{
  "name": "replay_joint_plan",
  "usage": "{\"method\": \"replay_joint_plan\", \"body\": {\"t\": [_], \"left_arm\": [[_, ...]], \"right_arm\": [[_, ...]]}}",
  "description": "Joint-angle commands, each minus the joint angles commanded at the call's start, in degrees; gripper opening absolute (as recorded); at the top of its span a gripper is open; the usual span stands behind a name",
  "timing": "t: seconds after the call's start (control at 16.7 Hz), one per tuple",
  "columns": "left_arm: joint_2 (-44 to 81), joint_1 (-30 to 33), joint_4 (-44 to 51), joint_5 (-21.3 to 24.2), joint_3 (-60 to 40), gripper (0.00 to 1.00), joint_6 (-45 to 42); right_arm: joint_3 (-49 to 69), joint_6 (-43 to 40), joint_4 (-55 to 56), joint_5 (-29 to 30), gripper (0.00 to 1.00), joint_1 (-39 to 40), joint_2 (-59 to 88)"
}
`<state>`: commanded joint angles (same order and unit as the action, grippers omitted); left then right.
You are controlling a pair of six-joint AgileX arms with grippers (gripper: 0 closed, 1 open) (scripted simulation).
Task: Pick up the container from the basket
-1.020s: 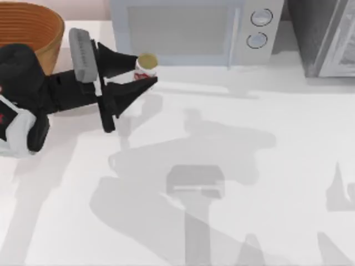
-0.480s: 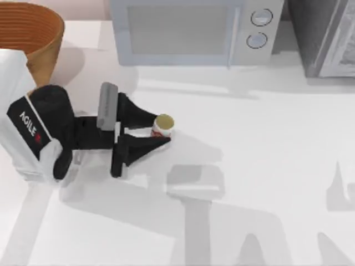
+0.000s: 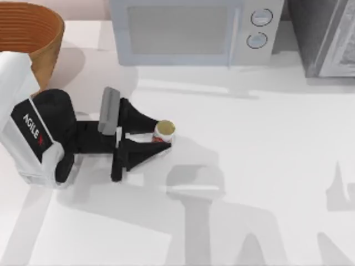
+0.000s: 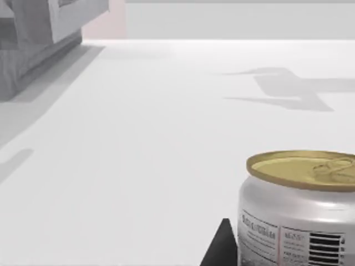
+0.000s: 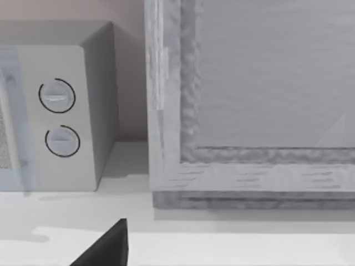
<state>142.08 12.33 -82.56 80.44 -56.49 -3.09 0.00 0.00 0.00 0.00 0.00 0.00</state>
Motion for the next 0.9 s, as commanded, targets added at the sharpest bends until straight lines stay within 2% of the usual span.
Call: {"method": "replay_joint_plan", "body": {"t": [0.78,0.9], "left_arm": [[0.00,0.00,0.00,0.00,0.00,0.98,0.00],[0.00,0.00,0.00,0.00,0.00,1.00,0.00]], "right_arm": [[0.00,0.00,0.00,0.00,1.00,0.00,0.00],[0.00,0.00,0.00,0.00,1.00,0.00,0.00]]}}
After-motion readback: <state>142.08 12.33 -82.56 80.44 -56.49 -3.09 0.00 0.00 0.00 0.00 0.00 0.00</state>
